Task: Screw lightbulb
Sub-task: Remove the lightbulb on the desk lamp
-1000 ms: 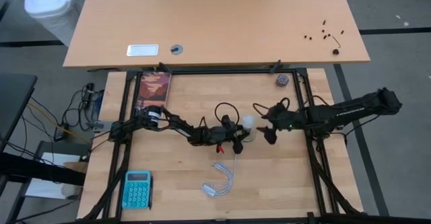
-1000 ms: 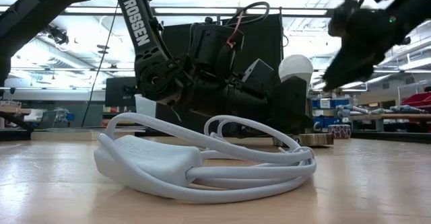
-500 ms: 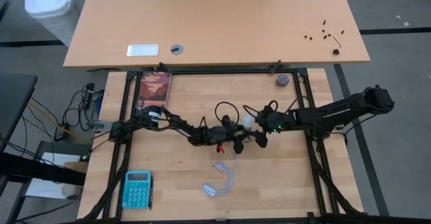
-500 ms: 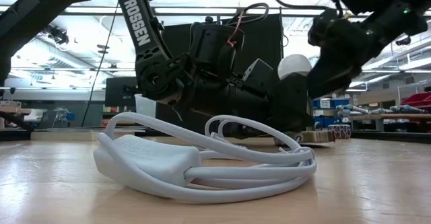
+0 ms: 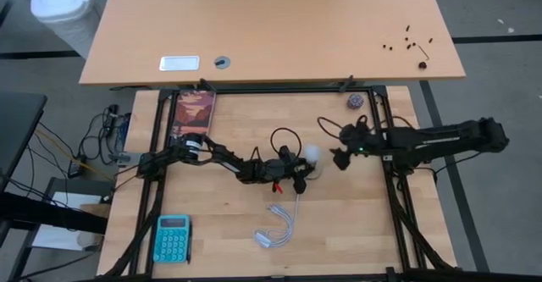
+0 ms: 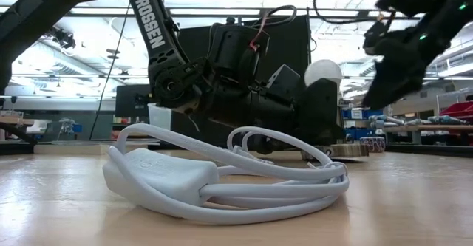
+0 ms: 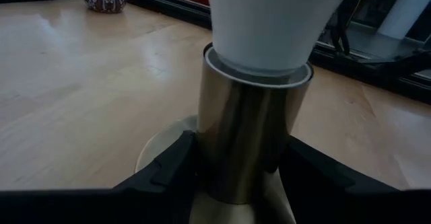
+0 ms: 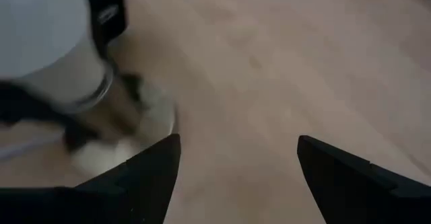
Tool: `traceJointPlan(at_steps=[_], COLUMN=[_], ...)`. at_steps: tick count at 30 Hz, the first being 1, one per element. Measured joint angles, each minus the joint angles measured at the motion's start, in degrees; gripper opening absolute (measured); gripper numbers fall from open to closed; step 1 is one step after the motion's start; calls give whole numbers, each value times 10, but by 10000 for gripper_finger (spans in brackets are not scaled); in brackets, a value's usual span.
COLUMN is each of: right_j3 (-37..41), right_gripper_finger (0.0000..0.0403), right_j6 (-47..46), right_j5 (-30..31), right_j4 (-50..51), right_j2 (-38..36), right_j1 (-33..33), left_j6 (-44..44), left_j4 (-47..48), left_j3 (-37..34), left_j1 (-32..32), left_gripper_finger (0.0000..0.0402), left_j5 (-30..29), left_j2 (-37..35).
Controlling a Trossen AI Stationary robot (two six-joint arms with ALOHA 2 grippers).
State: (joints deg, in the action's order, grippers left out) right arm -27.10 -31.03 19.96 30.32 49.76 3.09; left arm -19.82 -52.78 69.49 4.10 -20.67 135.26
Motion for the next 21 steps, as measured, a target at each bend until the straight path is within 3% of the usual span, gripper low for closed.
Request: traceJointPlan(at_steps=[3, 8, 21], right_j3=[-5, -5, -6], right_gripper_finger=[307, 307, 307], right_j6=[14, 87, 117], right_j5=[-34, -125, -156], right_j4=[48, -60, -215], right_j2=[-38, -44, 118], right_j1=[-6, -21, -30], left_j6=[2, 3, -4], left_j4=[-1, 3, -2], left_j3=[0, 0, 1], left_j1=[1, 1, 1], left_gripper_finger=[189, 189, 189], left_j5=[1, 2, -3], left_j2=[0, 0, 1])
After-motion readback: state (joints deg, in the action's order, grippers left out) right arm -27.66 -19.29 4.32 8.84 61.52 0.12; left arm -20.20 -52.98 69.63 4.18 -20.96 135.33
